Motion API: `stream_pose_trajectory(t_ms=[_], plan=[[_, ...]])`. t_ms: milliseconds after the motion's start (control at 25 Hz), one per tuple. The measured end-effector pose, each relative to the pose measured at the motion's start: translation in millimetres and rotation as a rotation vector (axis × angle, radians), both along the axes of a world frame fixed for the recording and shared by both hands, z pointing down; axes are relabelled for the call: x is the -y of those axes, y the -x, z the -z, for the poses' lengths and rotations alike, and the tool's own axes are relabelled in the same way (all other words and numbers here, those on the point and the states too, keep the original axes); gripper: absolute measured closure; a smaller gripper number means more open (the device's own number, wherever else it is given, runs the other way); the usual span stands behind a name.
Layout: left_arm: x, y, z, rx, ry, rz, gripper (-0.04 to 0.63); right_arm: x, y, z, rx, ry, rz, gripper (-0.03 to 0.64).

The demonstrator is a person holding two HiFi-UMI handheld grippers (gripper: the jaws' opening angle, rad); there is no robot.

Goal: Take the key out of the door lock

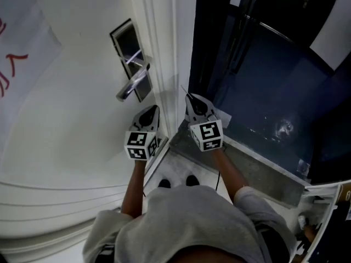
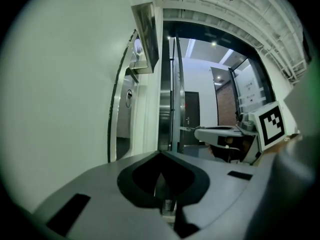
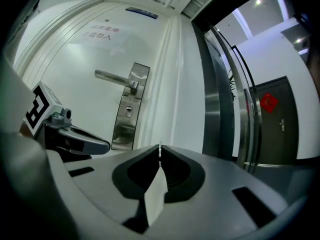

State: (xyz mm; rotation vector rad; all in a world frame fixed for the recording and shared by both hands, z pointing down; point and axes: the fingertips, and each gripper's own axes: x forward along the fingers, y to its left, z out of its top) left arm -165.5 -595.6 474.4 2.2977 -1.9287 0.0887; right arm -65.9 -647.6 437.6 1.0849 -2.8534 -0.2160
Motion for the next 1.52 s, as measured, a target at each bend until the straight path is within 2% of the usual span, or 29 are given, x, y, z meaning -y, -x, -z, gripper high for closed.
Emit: stream_pose_trajectory(t_ms=[520, 720, 960, 1520], plan=[[37.2, -25.9, -4.6, -0.008, 0.0, -0.1, 0.577, 25.5, -134.0, -18.4, 0.012, 0.027, -0.325, 0.587], [45.6, -35.0, -4.3, -0.014, -0.003, -0.127, 0.577, 22.9, -172.2, -19.4, 0.009, 0.027, -0.415, 0.588], [47.7, -43.6, -5.5, -0.016, -0.003, -0.145, 0.577, 12.9, -185.5, -19.2, -0.022, 0.003, -0.452, 0.588], [41.9, -48.7, -9.8, -0.014, 0.003, -0.143, 0.577, 5.3, -173.8, -21.7, -0.038, 0.011, -0.423, 0.587]])
